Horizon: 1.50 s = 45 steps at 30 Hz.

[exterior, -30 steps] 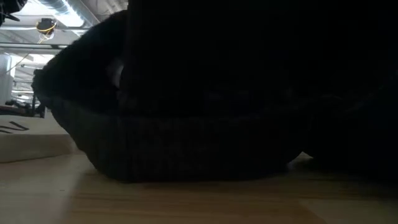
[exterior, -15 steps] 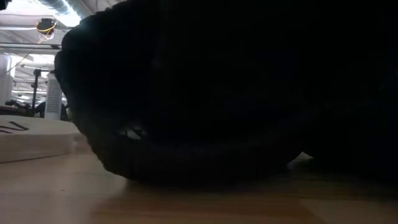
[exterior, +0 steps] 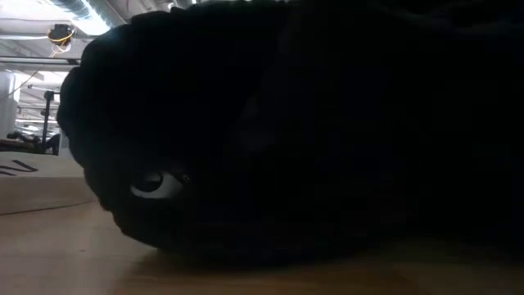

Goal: Fold laundry
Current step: Fold the dark blue short

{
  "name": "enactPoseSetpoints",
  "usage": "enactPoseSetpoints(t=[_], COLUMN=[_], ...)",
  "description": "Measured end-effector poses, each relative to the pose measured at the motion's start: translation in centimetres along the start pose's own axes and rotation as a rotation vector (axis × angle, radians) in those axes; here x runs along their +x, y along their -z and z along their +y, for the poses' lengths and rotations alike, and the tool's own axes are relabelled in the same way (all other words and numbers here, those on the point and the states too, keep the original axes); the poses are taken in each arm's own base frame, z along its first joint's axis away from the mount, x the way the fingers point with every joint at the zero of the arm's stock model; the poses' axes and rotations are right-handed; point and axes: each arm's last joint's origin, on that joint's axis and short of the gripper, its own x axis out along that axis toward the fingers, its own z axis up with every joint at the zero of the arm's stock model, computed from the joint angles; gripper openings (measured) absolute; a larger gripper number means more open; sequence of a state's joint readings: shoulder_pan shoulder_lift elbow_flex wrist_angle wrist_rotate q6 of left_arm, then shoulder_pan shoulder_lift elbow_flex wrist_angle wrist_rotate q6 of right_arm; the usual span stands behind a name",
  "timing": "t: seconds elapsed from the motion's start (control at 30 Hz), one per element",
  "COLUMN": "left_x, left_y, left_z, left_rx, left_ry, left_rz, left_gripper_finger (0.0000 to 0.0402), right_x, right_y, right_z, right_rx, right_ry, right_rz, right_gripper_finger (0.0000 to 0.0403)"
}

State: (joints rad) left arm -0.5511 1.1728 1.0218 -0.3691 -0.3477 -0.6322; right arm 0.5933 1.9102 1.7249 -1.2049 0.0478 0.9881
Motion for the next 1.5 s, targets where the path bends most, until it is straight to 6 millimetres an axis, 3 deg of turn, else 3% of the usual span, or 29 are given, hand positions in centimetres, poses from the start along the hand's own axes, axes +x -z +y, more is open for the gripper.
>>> enactPoseSetpoints(t=[0.13,0.33,0.47,0.57,0.8,0.97,1.07,1.27,1.4,1.5], left_x=[4.0,10.4,13.4,14.1,13.6,12.7,12.0,13.2,16.0,18.6], left_y=[-0.6,0.7,1.5,2.0,2.5,3.5,4.3,6.9,8.4,9.8], left_z=[0.8,2.1,2.2,2.2,0.8,-1.9,-3.7,-7.8,-11.4,-12.6], left_rx=[0.036,0.058,0.039,0.017,0.004,-0.05,-0.097,-0.25,-0.255,-0.252], left_ry=[0.127,0.248,0.345,0.343,0.241,0.169,0.155,0.213,0.228,0.103], left_rz=[0.059,0.17,0.174,0.183,0.102,-0.024,-0.092,-0.158,-0.14,-0.111], left_gripper_finger=[0.0289,0.0289,0.0289,0.0289,0.0289,0.0289,0.028,0.0247,0.0236,0.0236], right_x=[0.0,0.0,0.1,0.0,-0.5,-0.9,-0.2,-0.2,-0.5,-0.7], right_y=[0.1,0.1,0.7,1.2,3.4,5.2,5.1,5.6,6.0,6.6], right_z=[0.1,0.1,0.5,0.8,1.9,1.7,1.2,1.5,1.5,1.5], right_rx=[-0.001,-0.003,0.022,0.05,0.123,0.135,0.139,0.092,0.069,0.04], right_ry=[0.007,0.029,0.083,0.077,0.092,0.174,0.217,0.248,0.261,0.286], right_rz=[-0.011,-0.047,-0.136,-0.144,-0.253,-0.258,-0.288,-0.399,-0.421,-0.453], right_gripper_finger=[0.0,0.0,0.0008,0.0045,0.0163,0.0196,0.0164,0.0021,0.0011,0.0007])
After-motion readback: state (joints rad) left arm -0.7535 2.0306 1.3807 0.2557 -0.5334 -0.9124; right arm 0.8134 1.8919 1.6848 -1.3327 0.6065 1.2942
